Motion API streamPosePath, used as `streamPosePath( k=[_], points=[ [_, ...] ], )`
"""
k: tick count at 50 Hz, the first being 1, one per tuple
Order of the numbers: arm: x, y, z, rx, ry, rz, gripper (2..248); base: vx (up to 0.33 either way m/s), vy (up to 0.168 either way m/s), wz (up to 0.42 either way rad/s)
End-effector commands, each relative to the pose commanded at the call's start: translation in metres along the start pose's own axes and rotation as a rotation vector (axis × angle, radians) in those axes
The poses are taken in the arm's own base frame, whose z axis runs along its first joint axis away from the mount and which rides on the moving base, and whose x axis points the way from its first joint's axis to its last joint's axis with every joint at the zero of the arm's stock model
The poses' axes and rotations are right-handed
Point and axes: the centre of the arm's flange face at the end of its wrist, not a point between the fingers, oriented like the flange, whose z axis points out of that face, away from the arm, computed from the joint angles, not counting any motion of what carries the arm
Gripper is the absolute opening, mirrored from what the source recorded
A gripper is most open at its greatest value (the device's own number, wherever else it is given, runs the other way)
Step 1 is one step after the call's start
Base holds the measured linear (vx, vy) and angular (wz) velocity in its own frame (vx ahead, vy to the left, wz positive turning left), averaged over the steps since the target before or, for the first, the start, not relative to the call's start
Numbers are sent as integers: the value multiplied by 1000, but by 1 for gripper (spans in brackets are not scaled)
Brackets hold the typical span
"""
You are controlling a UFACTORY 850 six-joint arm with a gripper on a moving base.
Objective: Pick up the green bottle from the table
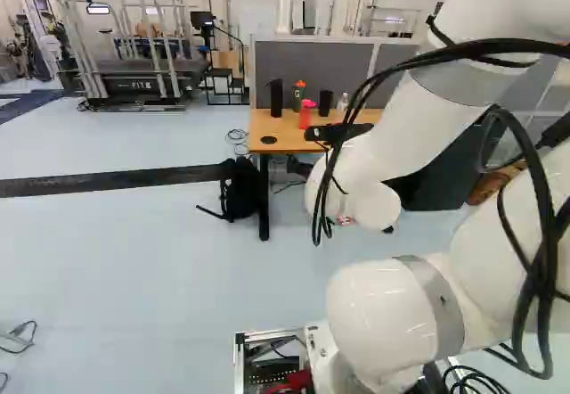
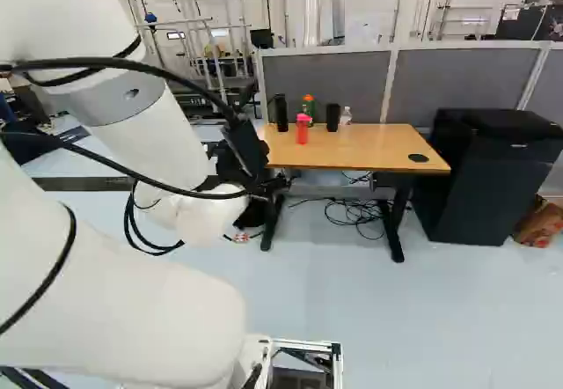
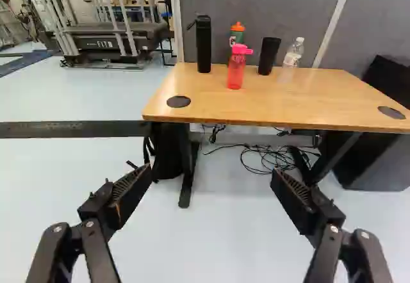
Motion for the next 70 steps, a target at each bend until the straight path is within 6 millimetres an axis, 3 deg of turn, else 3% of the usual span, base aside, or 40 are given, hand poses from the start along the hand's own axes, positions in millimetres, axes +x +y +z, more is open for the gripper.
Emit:
streamPosePath(
  k=[39, 70],
  points=[
    [0, 0, 0, 0, 0, 0, 247, 11, 0, -1],
    [0, 0, 0, 0, 0, 0, 247, 206, -49, -3]
  ],
)
